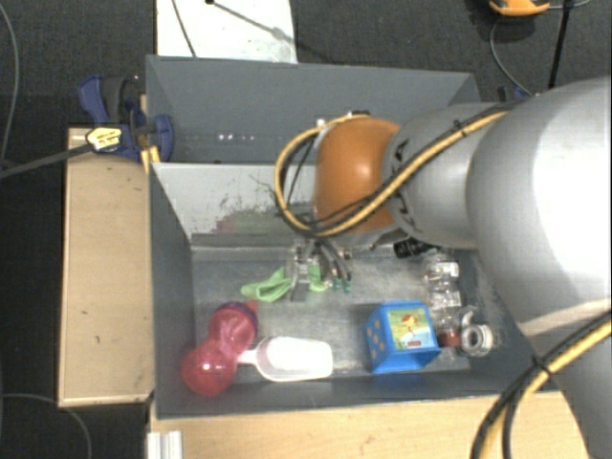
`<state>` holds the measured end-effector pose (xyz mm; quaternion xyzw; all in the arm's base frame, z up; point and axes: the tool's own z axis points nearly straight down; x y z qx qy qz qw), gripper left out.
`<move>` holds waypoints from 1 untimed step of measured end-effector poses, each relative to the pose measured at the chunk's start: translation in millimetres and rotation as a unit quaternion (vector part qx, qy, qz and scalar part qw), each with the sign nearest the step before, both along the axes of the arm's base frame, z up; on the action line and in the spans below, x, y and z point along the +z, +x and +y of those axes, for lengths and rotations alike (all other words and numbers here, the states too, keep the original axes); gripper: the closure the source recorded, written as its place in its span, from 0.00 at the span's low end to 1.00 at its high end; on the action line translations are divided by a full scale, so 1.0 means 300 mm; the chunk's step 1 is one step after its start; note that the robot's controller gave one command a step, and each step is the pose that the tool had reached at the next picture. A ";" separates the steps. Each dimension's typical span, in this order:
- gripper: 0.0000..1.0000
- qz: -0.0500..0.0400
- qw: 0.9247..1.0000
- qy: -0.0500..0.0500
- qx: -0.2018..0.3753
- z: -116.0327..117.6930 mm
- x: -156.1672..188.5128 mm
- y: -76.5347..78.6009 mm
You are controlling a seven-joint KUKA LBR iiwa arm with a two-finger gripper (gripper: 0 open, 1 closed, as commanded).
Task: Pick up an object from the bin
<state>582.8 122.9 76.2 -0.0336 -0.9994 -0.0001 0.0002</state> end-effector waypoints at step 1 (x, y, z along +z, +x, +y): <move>1.00 0.001 1.000 0.000 0.000 0.000 0.049 -0.002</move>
Offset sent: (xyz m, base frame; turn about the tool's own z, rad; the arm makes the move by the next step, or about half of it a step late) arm 0.0001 0.0000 0.1009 0.0000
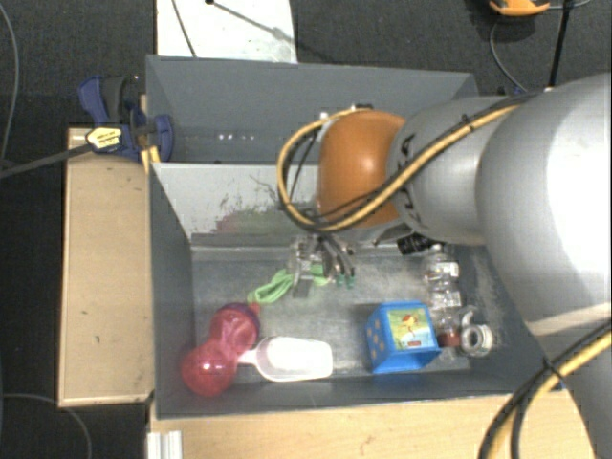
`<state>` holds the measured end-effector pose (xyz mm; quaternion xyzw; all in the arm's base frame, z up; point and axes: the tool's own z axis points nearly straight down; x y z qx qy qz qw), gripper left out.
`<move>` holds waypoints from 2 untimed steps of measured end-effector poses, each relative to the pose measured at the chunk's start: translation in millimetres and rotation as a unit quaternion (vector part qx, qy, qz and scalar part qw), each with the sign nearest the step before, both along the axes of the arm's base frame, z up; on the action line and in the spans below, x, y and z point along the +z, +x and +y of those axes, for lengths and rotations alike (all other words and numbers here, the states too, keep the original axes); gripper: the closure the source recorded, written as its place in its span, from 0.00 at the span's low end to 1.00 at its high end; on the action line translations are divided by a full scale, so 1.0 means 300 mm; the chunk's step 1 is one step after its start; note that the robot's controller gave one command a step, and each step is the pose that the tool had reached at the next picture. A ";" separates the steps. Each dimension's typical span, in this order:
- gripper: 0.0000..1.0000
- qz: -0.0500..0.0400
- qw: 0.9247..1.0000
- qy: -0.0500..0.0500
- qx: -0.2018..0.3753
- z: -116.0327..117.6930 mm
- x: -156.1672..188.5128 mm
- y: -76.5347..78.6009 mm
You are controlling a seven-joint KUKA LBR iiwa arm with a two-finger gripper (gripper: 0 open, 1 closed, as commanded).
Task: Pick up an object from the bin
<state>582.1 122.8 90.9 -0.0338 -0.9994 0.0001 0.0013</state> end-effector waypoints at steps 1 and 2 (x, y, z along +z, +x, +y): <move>1.00 0.001 1.000 0.000 0.000 0.000 0.053 0.000; 1.00 0.000 1.000 0.000 0.000 0.000 0.130 0.000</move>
Offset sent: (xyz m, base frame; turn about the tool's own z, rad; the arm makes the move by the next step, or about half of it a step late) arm 0.0000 0.0000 0.0098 0.0000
